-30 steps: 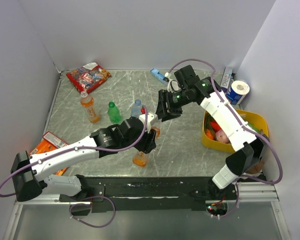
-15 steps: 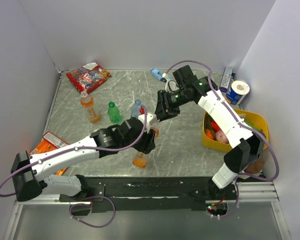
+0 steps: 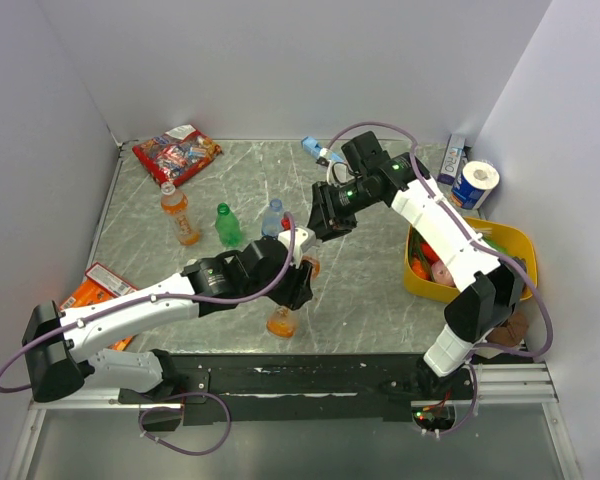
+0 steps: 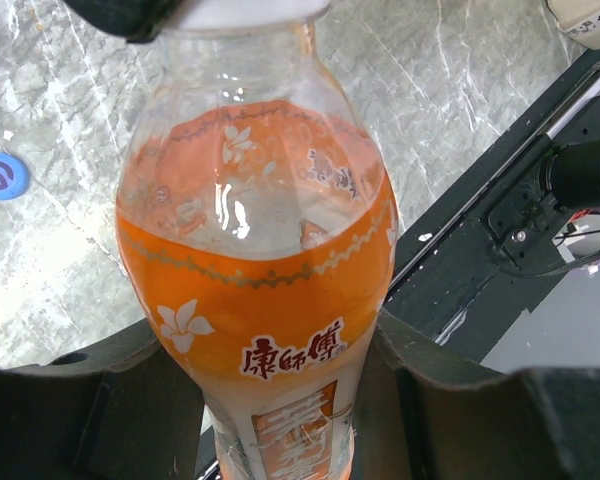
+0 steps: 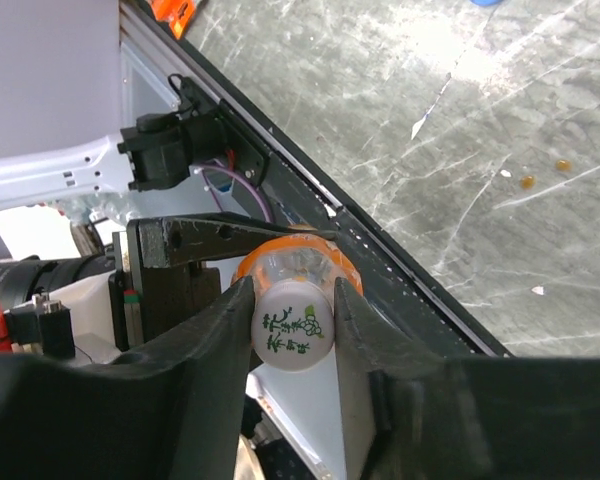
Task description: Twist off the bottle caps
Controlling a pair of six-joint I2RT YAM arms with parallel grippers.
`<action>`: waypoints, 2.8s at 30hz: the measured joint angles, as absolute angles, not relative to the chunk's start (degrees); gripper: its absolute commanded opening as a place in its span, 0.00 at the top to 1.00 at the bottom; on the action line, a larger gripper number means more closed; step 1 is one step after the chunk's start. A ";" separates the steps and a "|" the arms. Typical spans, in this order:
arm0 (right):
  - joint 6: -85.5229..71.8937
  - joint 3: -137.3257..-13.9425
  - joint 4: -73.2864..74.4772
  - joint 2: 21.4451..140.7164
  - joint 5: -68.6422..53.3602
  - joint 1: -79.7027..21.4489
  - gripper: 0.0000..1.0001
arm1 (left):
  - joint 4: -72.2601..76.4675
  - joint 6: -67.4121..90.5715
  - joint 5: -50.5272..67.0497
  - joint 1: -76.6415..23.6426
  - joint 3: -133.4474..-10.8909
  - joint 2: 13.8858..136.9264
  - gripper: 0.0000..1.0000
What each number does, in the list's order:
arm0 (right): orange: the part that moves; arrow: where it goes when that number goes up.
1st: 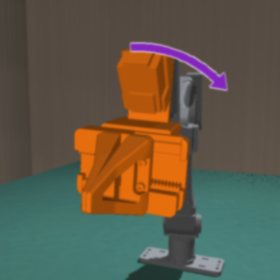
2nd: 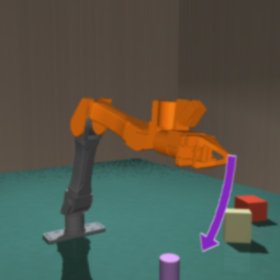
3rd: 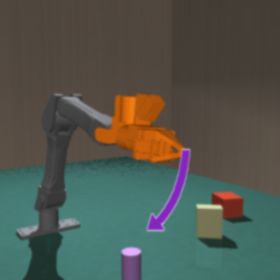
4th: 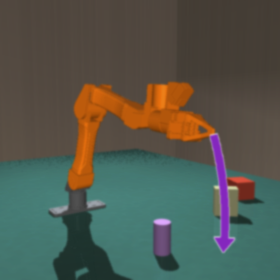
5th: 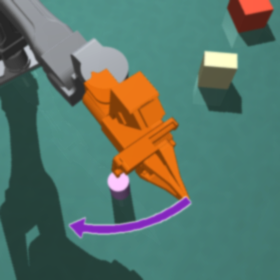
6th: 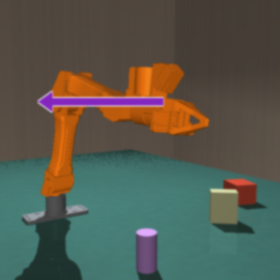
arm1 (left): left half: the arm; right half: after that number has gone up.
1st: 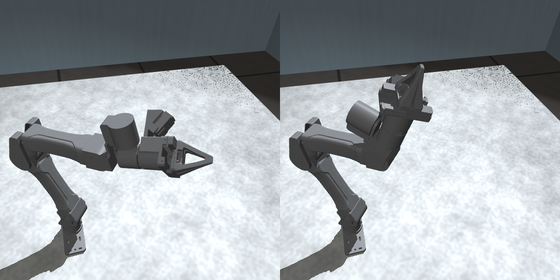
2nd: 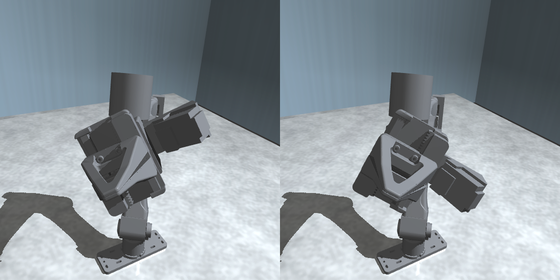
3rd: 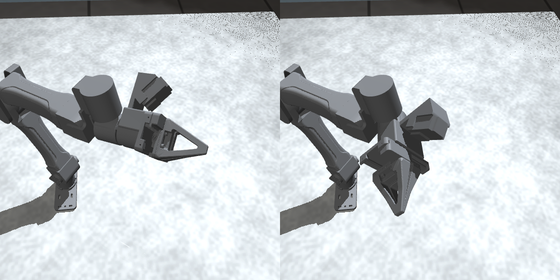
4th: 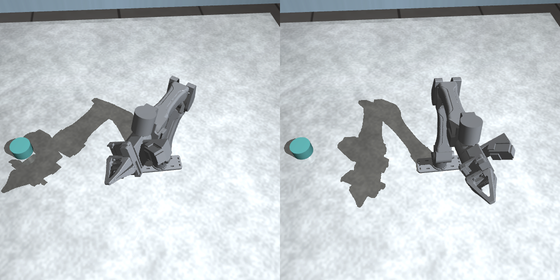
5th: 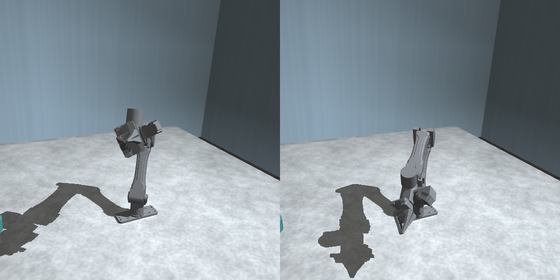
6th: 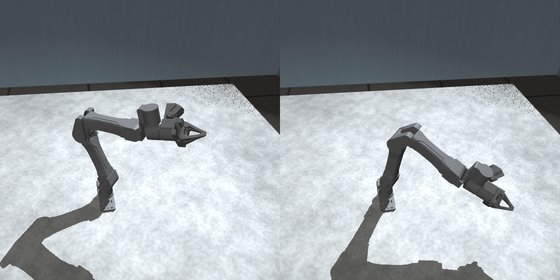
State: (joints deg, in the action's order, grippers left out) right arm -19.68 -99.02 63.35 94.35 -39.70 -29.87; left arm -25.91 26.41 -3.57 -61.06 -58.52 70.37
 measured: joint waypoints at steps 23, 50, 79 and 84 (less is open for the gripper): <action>-14.96 -99.48 63.00 92.77 -50.94 -26.04 0.82 | -15.81 29.69 5.45 -59.29 -53.63 65.25 0.48; -19.33 -100.64 61.14 85.97 -42.72 -23.00 0.34 | -16.88 32.95 16.51 -54.35 -52.12 61.71 0.49; -27.94 -101.25 63.44 92.97 -32.73 -32.42 0.44 | -21.89 35.16 9.06 -54.35 -54.46 66.41 0.49; -28.25 -101.25 63.02 93.12 -32.40 -33.01 0.47 | -22.09 35.16 8.88 -54.35 -54.46 66.85 0.49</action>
State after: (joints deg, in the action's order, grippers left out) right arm -28.25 -101.25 63.02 93.12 -32.40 -33.01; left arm -22.09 35.16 8.88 -54.35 -54.46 66.85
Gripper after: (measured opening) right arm 0.544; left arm 0.542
